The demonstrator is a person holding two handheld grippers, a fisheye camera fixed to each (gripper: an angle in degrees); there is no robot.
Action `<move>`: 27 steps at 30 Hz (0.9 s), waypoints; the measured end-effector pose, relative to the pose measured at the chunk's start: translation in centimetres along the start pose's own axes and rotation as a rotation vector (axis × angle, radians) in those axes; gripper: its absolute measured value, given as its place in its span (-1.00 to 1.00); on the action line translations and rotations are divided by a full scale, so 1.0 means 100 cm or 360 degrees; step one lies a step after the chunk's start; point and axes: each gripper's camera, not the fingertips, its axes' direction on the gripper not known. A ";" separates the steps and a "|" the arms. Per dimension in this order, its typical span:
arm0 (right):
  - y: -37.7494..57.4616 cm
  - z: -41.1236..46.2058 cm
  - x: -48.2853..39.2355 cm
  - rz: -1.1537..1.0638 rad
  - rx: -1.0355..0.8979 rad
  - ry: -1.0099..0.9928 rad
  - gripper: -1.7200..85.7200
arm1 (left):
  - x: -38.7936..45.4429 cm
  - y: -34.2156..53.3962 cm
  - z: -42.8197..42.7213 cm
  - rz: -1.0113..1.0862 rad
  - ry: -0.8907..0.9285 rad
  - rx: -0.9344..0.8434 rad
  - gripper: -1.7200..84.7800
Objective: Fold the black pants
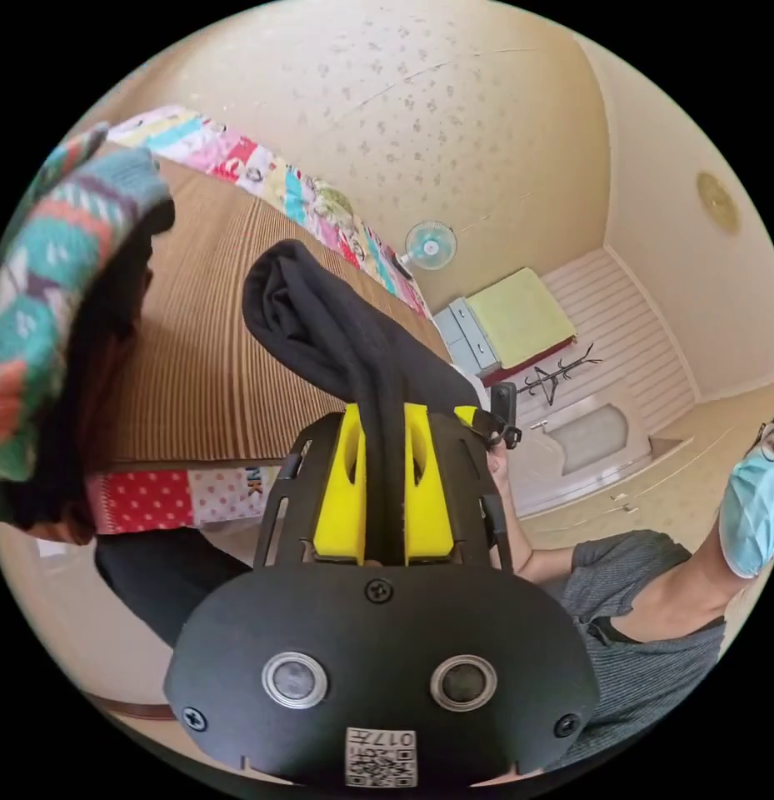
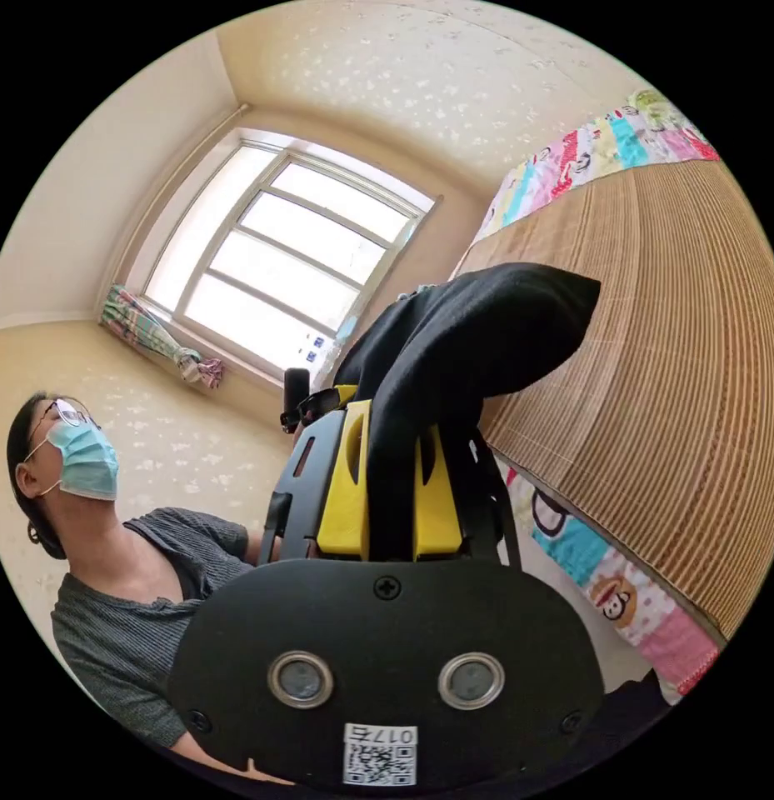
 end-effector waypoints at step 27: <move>0.034 0.052 0.007 -0.0192 0.0048 0.1148 -0.93 | -0.052 0.120 -0.128 -0.0095 -0.0136 0.0982 -0.95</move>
